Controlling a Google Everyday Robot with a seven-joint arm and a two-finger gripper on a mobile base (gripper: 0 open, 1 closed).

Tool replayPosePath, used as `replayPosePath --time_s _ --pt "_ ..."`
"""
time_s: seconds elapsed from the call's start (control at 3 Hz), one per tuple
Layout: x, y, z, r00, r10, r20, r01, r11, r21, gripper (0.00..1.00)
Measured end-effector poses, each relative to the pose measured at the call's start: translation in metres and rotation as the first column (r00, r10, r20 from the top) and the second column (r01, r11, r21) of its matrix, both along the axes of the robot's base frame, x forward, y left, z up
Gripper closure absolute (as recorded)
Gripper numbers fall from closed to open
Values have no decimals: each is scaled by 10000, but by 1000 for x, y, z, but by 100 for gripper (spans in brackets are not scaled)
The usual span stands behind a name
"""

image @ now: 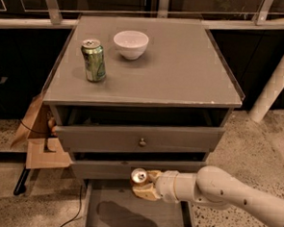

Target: Pick orange can from bottom drawer and place on counter

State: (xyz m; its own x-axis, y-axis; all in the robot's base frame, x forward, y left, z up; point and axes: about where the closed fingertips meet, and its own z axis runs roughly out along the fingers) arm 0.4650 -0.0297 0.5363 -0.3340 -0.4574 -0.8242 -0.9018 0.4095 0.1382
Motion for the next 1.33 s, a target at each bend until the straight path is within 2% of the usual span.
replayPosePath --time_s 0.33,0.67,1.0,1.33 --pt "1 -3 46 9989 -451 114 447 9986 295 100" --pt "7 -8 135 9938 -860 707 823 9952 526 100" --pt "17 -14 243 9830 -1142 1436 1086 9930 462 100" --pt "17 -10 279 9748 -1048 1968 1034 9945 176 100"
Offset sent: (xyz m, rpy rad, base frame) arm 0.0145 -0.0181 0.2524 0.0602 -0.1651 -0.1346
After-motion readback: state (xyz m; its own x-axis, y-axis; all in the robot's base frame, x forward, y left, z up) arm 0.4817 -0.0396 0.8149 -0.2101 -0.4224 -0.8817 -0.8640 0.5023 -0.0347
